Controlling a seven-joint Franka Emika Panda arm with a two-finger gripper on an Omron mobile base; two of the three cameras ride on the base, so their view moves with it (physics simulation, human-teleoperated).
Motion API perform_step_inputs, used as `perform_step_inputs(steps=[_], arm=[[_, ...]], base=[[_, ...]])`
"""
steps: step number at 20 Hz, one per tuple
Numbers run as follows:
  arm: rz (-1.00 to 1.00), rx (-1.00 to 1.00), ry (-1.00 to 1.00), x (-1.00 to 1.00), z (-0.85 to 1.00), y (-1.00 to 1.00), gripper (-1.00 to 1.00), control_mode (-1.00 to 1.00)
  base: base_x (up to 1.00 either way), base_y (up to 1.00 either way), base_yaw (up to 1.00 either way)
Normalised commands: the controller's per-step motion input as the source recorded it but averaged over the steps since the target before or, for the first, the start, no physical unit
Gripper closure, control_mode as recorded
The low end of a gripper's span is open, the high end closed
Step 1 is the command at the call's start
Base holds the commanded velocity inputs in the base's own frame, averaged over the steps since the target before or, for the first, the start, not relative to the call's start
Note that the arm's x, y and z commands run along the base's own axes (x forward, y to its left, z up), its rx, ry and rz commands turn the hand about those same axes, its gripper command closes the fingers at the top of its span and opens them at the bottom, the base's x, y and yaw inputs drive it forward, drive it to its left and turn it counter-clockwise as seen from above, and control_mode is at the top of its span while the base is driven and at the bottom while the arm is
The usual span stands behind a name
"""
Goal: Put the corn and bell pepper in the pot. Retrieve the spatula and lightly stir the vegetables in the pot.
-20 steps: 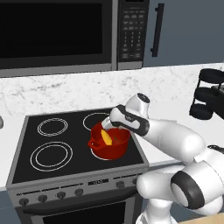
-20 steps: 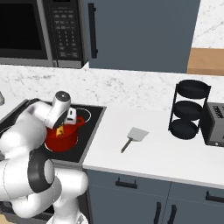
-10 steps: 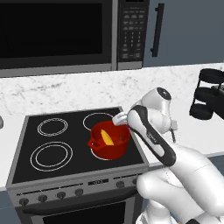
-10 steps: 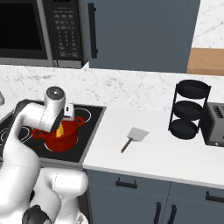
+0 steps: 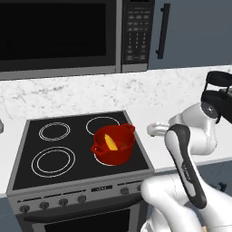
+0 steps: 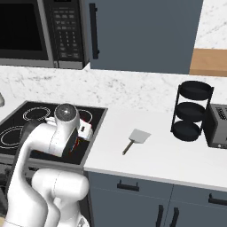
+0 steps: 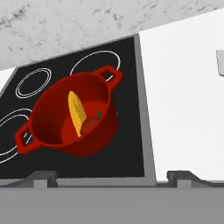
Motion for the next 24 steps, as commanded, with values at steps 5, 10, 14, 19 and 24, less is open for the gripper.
perform_step_inputs(steps=[5, 10, 14, 19, 24], arm=[[-0.35, 0.08, 0.09, -0.12, 0.00, -1.00, -1.00, -1.00], [-0.29, 0.02, 0.06, 0.03, -0.04, -1.00, -1.00, -1.00], [-0.15, -0.06, 0.00, 0.27, -0.38, -0.71, -1.00, -1.00], [-0.05, -0.14, 0.08, 0.35, -0.40, -0.11, -1.00, -1.00], [0.00, -0.13, 0.20, 0.46, -0.23, -0.15, -1.00, -1.00]], base=[[0.00, 0.00, 0.00], [0.00, 0.00, 0.00], [0.00, 0.00, 0.00], [0.00, 0.00, 0.00], [0.00, 0.00, 0.00]])
